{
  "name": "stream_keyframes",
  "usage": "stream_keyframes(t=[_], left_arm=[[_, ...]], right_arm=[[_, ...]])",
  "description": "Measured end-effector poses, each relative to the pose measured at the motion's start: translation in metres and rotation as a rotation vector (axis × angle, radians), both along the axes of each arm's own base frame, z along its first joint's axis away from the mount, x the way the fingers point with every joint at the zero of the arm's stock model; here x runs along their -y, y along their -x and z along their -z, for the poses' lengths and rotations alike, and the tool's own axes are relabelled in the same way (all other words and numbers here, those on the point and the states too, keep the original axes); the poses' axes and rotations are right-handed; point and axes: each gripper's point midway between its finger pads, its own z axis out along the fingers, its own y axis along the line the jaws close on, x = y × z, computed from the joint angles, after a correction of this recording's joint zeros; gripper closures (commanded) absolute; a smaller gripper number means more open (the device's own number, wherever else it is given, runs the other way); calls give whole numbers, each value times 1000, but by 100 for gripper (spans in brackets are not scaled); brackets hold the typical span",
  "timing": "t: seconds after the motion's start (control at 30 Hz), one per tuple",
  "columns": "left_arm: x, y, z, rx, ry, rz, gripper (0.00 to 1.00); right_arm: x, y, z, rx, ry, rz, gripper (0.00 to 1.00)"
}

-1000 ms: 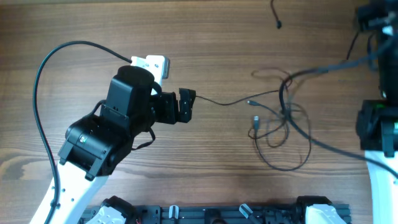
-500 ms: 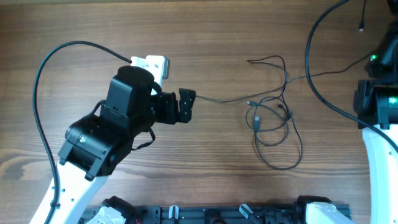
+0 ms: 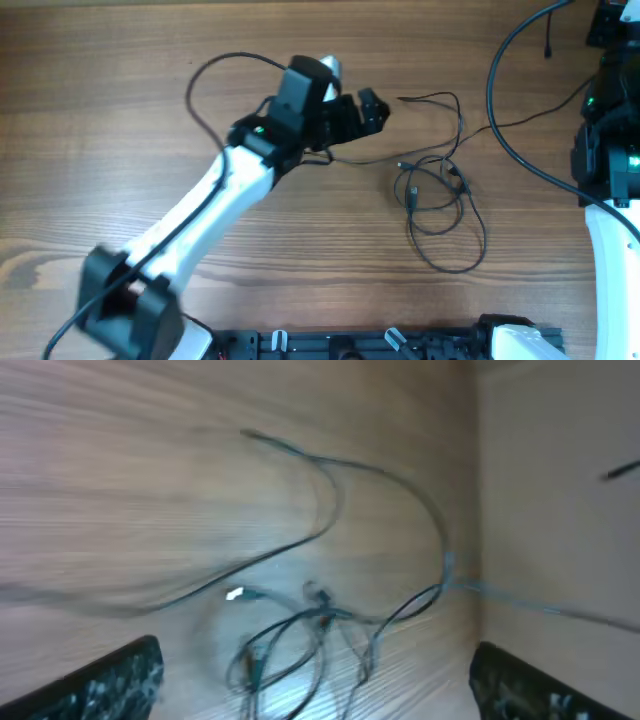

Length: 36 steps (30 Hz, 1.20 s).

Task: Untangle cables

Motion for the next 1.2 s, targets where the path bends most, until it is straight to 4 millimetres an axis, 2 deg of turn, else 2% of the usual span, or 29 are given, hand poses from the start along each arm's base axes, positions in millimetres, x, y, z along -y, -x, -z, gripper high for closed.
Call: stream_keyframes(t=[0.1,0.2,0.37,0.5,0.53,0.63,0.67,0.77,0.87,0.9,1.0,1.03,1.17,1.2], left_arm=[[42,-11,26,-57,125,42,5],[67,-4,35,-96,179,65,7],[79,12,33,-160,161,90,7],[96,-1,22,-169,177,117,4],[104,-6,25,-169,180,126,4],[118,-6,39,-180,180,147,3],[120,-5,38,-180,186,149,3],[124,-7,32,-166,207,148,2],[131,-6,29,-154,211,135,3],[133,-4,29,-151,207,132,19],[135,-2,30,-155,202,117,46],[135,-4,30,-156,203,108,53],[139,-1,31,-142,187,93,67],[143,3,32,-136,179,94,77]], right_arm=[[-22,-9,13,-38,-42,-142,96],[-49,-15,23,-76,-75,-304,96],[-68,-17,23,-77,-84,-414,96],[-73,-10,16,-58,-97,-440,96],[-75,-4,11,-45,-97,-452,96],[-86,23,-16,18,-76,-501,96],[-94,44,-34,68,-57,-544,96],[-118,80,-59,134,-13,-667,96],[-133,100,-73,178,-11,-752,96],[-136,103,-74,181,-13,-774,96],[-144,110,-76,188,-13,-821,96],[-145,111,-77,189,-20,-827,96],[-148,113,-78,195,-54,-855,96],[-149,113,-78,196,-65,-860,96]])
